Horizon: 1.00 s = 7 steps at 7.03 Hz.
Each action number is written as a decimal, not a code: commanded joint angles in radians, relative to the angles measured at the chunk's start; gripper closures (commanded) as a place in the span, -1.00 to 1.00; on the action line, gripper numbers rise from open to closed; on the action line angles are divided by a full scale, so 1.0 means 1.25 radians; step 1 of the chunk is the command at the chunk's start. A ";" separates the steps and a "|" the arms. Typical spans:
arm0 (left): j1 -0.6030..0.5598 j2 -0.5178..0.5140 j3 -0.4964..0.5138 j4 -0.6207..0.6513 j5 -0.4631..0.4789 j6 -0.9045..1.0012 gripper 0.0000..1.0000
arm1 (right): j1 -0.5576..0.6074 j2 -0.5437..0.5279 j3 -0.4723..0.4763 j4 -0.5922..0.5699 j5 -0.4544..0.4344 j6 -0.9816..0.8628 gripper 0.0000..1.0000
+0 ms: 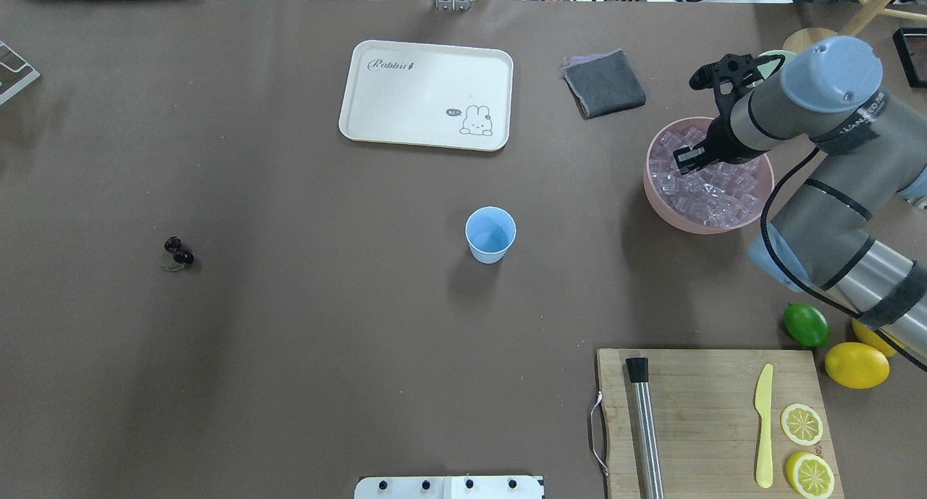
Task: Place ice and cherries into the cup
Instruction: 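Reach the right gripper into the pink bowl and grasp an ice cube, then carry the ice cube with the right gripper over the light-blue cup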
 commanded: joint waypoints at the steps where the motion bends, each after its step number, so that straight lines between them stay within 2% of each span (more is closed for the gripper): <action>1: 0.000 0.000 0.001 0.000 0.000 -0.001 -0.96 | 0.039 0.011 0.060 -0.042 0.090 0.004 0.63; 3: 0.000 0.000 -0.001 0.000 0.000 0.000 -0.96 | 0.019 0.105 0.132 -0.222 0.090 0.063 0.64; 5: -0.004 0.000 -0.002 0.000 0.000 -0.001 -0.96 | -0.060 0.192 0.127 -0.238 0.053 0.214 0.63; 7: -0.004 0.000 -0.003 0.000 0.000 -0.001 -0.96 | -0.143 0.285 0.114 -0.284 -0.018 0.326 0.63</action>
